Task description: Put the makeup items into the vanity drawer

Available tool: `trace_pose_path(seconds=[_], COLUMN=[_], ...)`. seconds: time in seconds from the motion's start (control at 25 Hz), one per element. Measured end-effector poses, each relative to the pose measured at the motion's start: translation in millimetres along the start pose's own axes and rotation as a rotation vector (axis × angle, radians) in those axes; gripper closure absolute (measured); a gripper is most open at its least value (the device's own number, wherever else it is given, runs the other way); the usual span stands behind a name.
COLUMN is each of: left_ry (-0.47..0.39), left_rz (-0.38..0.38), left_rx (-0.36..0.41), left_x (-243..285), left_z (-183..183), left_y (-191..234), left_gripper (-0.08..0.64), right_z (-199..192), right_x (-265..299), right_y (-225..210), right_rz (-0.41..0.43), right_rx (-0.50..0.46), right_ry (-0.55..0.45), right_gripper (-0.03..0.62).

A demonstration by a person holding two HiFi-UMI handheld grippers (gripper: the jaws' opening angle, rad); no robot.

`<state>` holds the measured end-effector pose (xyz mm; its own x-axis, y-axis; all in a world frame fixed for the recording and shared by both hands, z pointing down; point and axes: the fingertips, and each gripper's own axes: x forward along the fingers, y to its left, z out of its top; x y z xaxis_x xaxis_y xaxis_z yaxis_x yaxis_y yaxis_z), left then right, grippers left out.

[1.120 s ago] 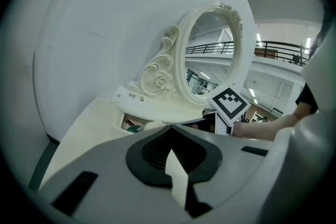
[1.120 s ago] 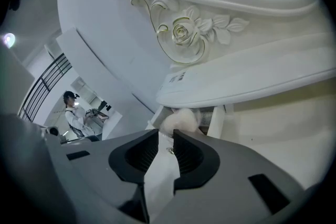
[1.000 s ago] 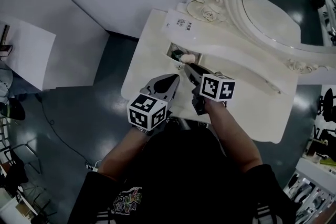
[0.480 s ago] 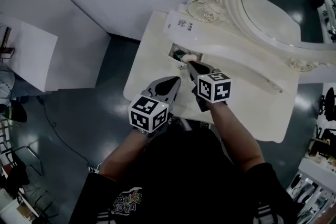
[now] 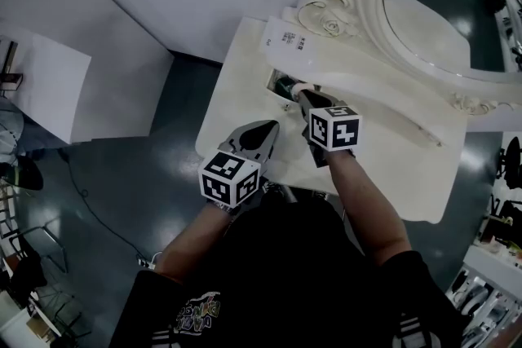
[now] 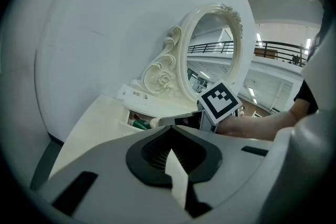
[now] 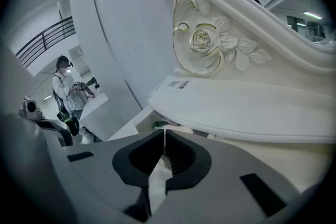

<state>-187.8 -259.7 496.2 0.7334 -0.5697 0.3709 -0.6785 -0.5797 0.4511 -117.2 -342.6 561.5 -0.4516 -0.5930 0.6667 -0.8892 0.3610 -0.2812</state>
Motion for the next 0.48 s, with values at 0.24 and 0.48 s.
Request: trace_pose_path(seconds=[0.24, 0.48], left_ry=[0.005, 0.02], left_rz=[-0.019, -0.033], left_rx=[-0.001, -0.003], left_x=[11, 17], left_z=[4, 3], left_y=[2, 0], left_gripper=[0.56, 0.56], right_z=[2, 3], right_x=[3, 4], right_y=[-16, -22], right_rz=[-0.056, -0.059], right_rx=[-0.032, -0.016], right_ry=[0.014, 0.018], right_gripper=[0.555, 0.555])
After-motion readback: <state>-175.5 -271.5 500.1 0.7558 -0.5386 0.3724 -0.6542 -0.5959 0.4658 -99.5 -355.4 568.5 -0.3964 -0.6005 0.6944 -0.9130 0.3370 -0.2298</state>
